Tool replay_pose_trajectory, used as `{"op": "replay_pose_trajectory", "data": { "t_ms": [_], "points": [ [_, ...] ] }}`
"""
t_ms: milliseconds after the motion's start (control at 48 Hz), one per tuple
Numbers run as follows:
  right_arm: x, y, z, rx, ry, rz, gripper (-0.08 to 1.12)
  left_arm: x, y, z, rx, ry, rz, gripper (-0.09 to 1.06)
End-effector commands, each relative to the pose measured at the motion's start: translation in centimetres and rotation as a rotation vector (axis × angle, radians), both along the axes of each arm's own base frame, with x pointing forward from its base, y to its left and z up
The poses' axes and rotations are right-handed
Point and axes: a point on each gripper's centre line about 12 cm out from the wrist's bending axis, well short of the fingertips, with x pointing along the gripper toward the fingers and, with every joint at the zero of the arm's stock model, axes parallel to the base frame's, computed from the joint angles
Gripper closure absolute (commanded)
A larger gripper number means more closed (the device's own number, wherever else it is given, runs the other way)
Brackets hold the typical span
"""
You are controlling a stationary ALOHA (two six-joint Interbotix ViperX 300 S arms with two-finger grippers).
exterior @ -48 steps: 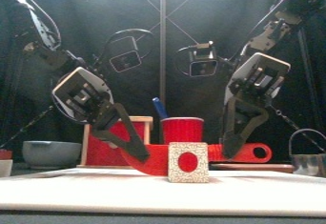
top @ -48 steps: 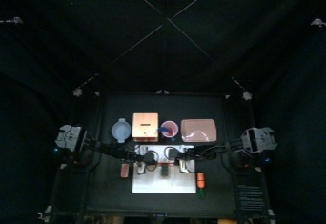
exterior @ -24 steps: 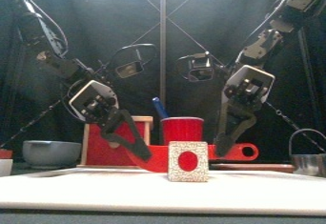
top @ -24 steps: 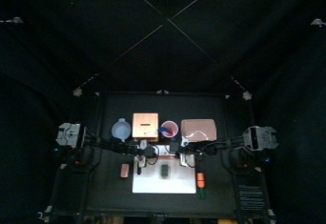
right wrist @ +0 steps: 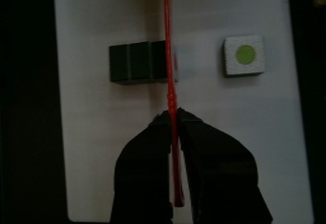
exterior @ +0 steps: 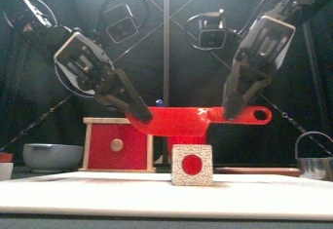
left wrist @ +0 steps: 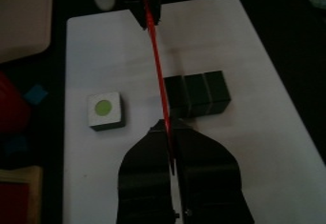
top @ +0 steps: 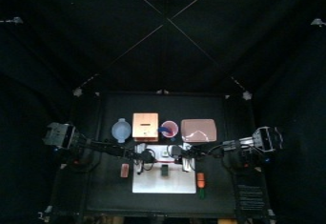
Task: Cut the sushi into 4 pieces with the knife
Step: Cut the sushi into 4 pieces
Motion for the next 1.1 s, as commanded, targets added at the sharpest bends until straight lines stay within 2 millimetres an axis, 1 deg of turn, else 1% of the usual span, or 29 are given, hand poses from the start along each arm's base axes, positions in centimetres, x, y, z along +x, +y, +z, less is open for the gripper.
{"op": "replay_pose_trajectory", "data": {
  "t_ms": [21,146,250,479,729,854,1021,1104],
  "points": [
    [0.1,0.5,0.3,0.008,-0.013,0.007,0.74,0.2,-0.6,-0.3,-0.011,0.000,-0.006,0.76],
    [0.3,0.4,-0.6,0.002,-0.005,0.002,0.74,0.5,-0.7,-1.4,-0.020,0.025,0.009,0.76],
    [0.4,0.5,-1.1,0.003,0.010,0.000,0.74,0.7,-0.9,-2.0,-0.020,0.034,0.005,0.76],
    [0.5,1.0,-1.8,0.014,0.026,0.001,0.74,0.7,-1.4,-2.3,-0.026,0.045,0.000,0.76],
    [0.6,0.9,-2.4,0.010,0.032,-0.003,0.74,0.6,-1.4,-2.7,-0.028,0.054,0.002,0.76],
    [0.6,0.9,-3.9,0.005,0.063,-0.008,0.74,0.6,-1.4,-3.9,-0.029,0.089,0.013,0.76],
    [0.5,0.9,-6.5,0.005,0.134,-0.016,0.74,0.6,-1.3,-6.4,-0.036,0.152,0.039,0.76],
    [0.5,0.9,-7.2,0.007,0.156,-0.020,0.74,0.6,-1.3,-7.3,-0.039,0.177,0.053,0.76]
  ]
}}
